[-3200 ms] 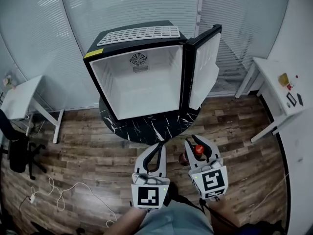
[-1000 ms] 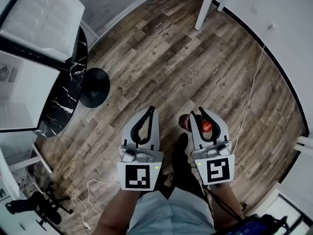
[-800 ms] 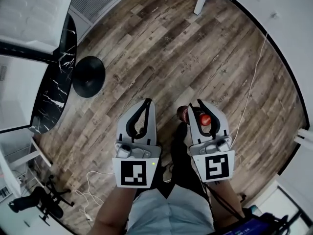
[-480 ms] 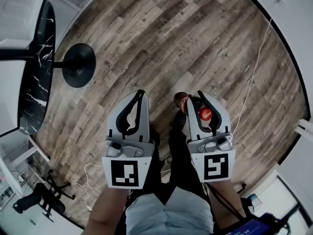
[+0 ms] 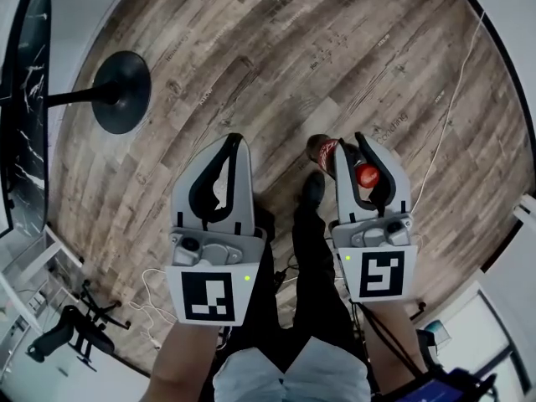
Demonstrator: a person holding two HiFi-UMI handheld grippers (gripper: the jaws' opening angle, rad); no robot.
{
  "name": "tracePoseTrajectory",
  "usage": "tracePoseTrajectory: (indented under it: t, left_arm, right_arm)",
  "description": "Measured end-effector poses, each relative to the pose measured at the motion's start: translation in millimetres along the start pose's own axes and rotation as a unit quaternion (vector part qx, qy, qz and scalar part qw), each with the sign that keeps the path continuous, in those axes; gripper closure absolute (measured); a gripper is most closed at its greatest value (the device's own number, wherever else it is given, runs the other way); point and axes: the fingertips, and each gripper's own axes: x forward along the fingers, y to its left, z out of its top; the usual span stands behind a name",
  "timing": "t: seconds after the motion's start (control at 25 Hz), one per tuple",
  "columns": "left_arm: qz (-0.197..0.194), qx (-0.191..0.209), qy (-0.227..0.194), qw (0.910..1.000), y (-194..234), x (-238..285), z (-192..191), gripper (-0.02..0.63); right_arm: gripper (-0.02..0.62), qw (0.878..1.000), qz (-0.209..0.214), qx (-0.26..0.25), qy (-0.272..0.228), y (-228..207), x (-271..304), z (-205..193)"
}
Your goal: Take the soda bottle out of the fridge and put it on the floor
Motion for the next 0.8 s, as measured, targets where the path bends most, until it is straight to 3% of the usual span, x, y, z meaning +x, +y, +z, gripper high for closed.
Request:
tracePoseTrajectory:
  t: [0.32,0.56,0.8]
  left_arm:
    - [-0.017,0.022,0.011,0.9995,3,26,-62,0.589]
    - [-0.014,0.007,0.02,0.9997,8,41,-104,0.589]
    - [-0.022,0.02,0.028,0.9992,4,47,-148,0.589]
  right_arm:
    - [0.505,1.0,-0.007,0.001,0.011,-5,30,-59]
    - [0.505,1.0,-0.009,-0.002,0.018,-6,46,-105]
    - [0.505,0.999,-0.013,0.004,0.033,-4,50,-158]
